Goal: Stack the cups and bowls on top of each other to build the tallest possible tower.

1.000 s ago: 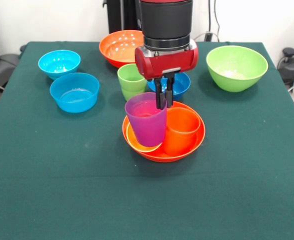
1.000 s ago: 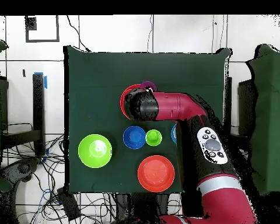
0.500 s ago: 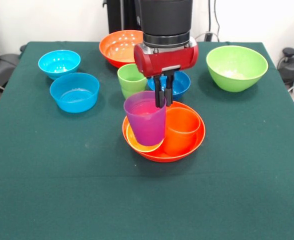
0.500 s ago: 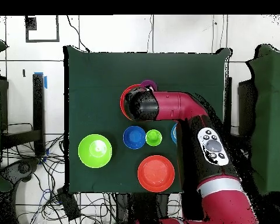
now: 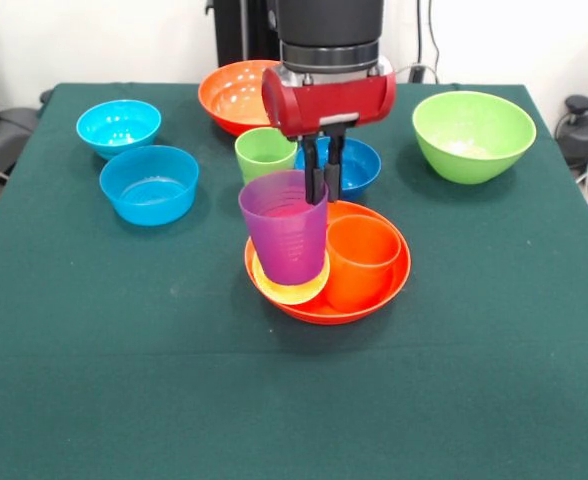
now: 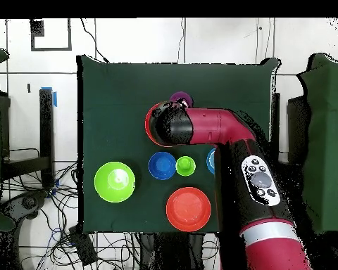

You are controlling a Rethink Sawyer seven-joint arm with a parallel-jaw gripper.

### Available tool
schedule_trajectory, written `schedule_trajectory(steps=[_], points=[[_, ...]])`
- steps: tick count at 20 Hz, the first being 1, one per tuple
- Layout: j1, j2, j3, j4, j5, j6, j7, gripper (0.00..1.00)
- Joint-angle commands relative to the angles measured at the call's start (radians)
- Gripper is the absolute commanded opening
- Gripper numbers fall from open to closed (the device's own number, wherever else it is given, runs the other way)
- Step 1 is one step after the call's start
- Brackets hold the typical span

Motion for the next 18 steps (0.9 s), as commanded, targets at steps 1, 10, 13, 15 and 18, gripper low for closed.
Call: schedule_trajectory(steps=[1,10,13,15,18], points=[[-0.005,-0.024,0.008,0.041,0.006,0.029,0.103,0.0],[0.0,-0.066,-0.016,0.114,0.015,0.023,0.141,0.0],[-0.001,-0.076,-0.023,0.139,0.019,0.027,0.149,0.0],[0.0,-0.077,-0.027,0.148,0.026,0.03,0.156,0.0],[0.0,-0.078,-0.032,0.16,0.032,0.028,0.163,0.0]])
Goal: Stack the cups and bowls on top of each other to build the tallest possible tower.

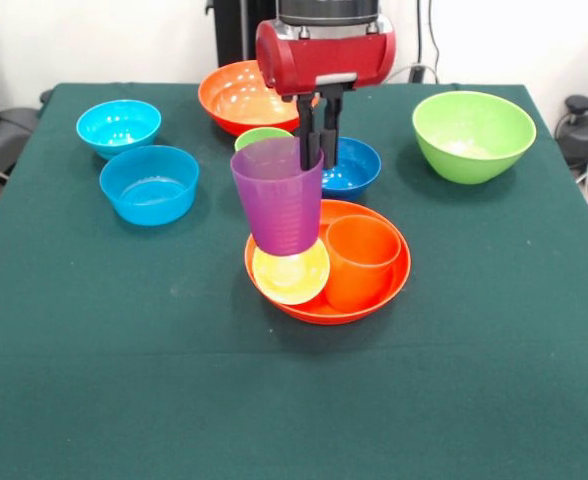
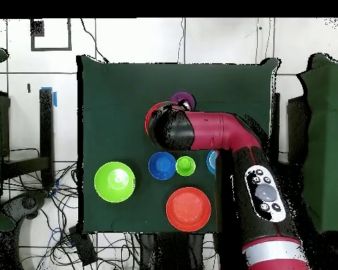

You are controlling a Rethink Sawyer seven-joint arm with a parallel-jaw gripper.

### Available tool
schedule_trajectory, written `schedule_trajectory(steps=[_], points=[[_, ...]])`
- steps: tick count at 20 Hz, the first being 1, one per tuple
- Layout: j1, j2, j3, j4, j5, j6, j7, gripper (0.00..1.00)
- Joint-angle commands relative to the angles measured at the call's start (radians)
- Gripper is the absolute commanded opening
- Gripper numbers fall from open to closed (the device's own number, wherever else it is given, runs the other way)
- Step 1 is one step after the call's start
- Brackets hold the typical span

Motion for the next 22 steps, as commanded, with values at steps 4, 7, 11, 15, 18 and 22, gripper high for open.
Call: schedule_trajectory(steps=[4,7,11,15,18,22], points=[[0.008,0.001,-0.033,0.113,0.032,0.045,0.171,0.0],[0.011,0.0,-0.042,0.123,0.039,0.051,0.171,0.0],[0.022,-0.009,-0.059,0.145,0.044,0.034,0.178,0.0],[0.036,-0.015,-0.078,0.163,0.045,0.005,0.192,0.0],[0.045,-0.023,-0.091,0.185,0.04,-0.028,0.21,0.0],[0.062,-0.028,-0.112,0.192,0.031,-0.066,0.232,0.0]])
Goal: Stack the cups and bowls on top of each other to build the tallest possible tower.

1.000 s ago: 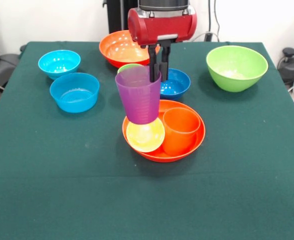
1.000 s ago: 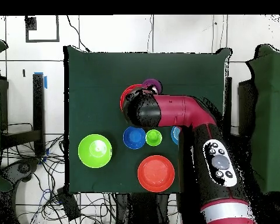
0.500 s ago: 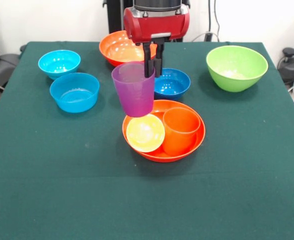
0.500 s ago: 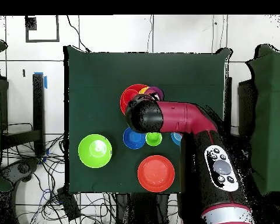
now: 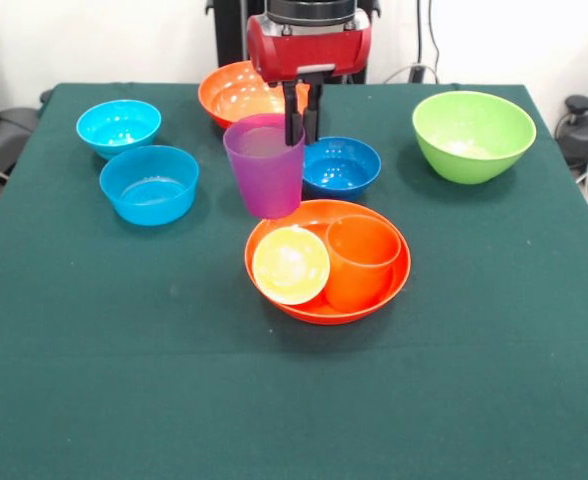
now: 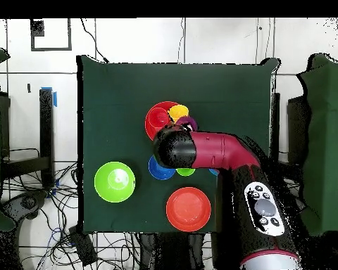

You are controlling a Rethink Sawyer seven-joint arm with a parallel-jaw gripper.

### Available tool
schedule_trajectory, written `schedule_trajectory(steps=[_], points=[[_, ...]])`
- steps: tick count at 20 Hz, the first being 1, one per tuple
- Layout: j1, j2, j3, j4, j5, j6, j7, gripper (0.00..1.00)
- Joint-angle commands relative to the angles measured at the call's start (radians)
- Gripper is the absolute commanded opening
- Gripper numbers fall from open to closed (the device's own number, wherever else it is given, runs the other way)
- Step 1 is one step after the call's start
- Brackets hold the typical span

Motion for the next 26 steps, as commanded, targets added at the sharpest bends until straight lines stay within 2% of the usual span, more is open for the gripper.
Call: schedule_trajectory(steps=[1,10,26], points=[[0.05,-0.016,-0.033,0.078,-0.004,-0.07,0.208,0.0],[0.079,-0.004,-0.047,0.086,-0.015,-0.105,0.255,0.0],[0.066,0.023,-0.009,0.078,-0.005,-0.152,0.249,0.0]])
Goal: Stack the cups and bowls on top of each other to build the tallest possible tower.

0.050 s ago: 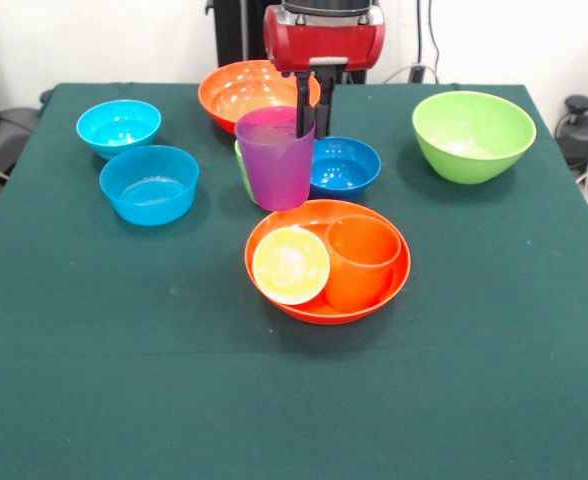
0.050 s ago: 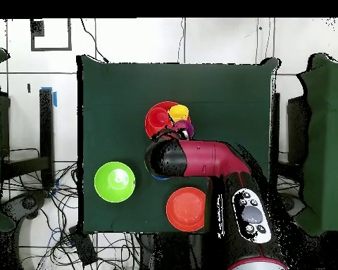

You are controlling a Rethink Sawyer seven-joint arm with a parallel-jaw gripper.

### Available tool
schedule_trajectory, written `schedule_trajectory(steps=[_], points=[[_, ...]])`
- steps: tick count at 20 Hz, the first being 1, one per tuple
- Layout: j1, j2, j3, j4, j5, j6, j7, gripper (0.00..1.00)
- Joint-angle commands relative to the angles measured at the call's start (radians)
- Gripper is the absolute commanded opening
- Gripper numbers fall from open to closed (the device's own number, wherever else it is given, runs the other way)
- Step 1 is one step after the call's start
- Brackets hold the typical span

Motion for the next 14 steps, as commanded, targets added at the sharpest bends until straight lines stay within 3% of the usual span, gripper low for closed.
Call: schedule_trajectory(steps=[1,14], points=[[0.008,0.043,0.046,0.036,-0.004,-0.06,0.136,0.0],[0.023,0.052,0.039,0.058,0.003,-0.112,0.167,0.0]])
